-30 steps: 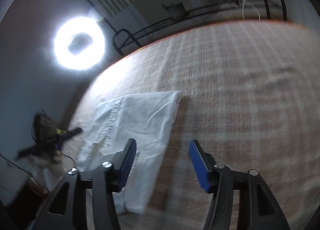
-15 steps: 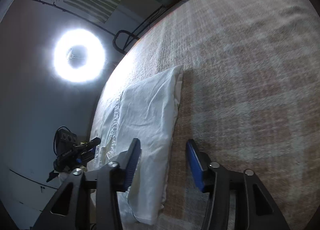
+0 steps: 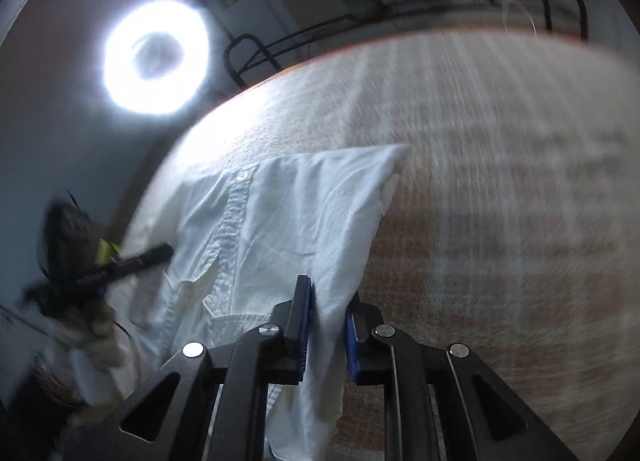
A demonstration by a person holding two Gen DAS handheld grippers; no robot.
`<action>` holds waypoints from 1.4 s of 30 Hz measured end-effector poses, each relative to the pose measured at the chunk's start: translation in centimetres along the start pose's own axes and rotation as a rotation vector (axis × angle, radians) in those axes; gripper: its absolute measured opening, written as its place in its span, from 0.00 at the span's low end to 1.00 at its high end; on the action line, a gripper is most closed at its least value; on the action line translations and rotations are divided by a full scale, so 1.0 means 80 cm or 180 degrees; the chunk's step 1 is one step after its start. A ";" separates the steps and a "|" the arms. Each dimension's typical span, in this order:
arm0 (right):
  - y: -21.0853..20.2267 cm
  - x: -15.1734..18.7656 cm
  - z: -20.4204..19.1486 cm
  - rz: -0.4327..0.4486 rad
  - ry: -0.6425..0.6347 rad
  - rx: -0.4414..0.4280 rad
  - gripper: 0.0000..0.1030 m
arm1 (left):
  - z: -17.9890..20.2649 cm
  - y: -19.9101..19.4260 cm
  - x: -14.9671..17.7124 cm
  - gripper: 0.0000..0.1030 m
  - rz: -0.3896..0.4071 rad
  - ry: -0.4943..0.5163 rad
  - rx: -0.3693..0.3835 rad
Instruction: Fold small clothes
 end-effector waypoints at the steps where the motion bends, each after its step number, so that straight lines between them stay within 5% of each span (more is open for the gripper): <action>1: -0.004 -0.002 -0.009 -0.0003 -0.0126 0.0094 0.12 | 0.009 -0.006 -0.002 0.04 0.0026 0.0101 -0.0047; 8: -0.048 -0.022 -0.043 0.0172 -0.0606 0.0435 0.11 | 0.091 -0.033 -0.004 0.04 0.0208 0.0752 -0.0243; 20: -0.145 -0.053 -0.004 0.0500 -0.0712 0.0817 0.10 | 0.253 0.003 -0.010 0.04 0.0310 0.1430 -0.0018; 32: -0.224 -0.103 0.130 0.0730 -0.0527 0.1304 0.09 | 0.410 0.110 -0.049 0.03 0.0266 0.1484 0.0396; 42: -0.238 -0.191 0.265 0.0962 -0.0429 0.1705 0.09 | 0.508 0.234 -0.123 0.03 0.0377 0.1435 0.0324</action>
Point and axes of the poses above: each gripper's, at about its wrist camera, not at the fingertips, and y roughly the way its jaws point, z to its right, x to its underside, the point moved 5 cm from there along y, roughly the way its jaws point, and after that the axes turned 6 degrees about -x, right-handed, at the moved point
